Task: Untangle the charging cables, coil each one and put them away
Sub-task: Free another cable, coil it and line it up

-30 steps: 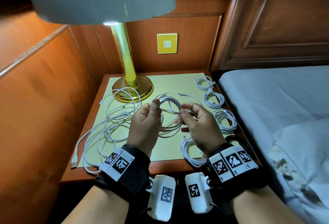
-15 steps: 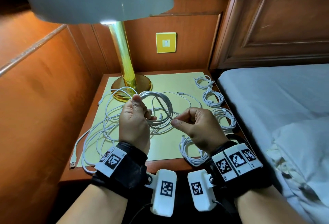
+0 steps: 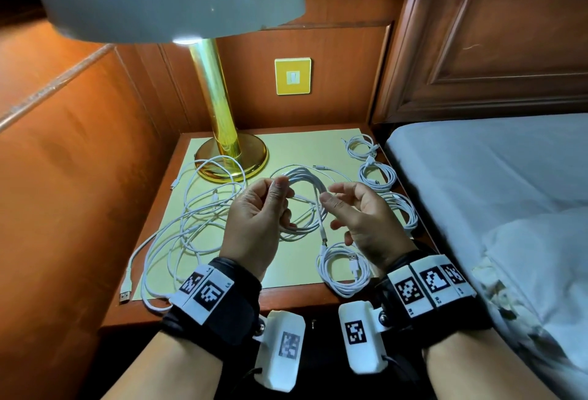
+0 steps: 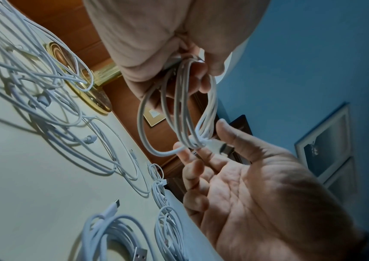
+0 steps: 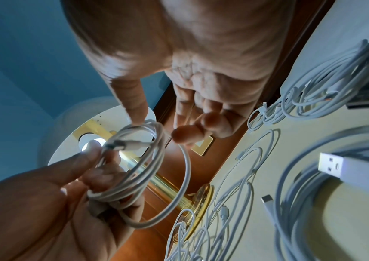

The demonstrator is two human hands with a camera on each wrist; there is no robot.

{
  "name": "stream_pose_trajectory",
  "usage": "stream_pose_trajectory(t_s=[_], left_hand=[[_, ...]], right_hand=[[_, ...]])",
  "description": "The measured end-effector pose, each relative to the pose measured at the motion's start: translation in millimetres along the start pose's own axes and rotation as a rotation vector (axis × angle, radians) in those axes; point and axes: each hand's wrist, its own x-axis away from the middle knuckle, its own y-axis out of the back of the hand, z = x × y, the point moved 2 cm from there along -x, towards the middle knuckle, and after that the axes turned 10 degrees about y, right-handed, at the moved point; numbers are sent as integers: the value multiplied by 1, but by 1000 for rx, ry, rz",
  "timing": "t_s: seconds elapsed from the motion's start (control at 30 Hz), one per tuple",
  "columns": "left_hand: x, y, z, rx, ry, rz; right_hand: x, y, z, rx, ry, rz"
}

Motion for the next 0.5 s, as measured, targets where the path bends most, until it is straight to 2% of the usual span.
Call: stream_pose_trajectory(t_s=[0.1,0.2,0.37,0.5], left_hand=[[2,0,0,4,43,32],[1,1,3,-3,83,15],[-2,2,8,-49,186,-44],[-5,6,17,-110,269,-85]], right_hand=[[0,1,1,-45,29,93],[0,1,0,-47,86,118],[-2,3,-5,-30,89,75],[-6,10,-7,-25,70,-26]])
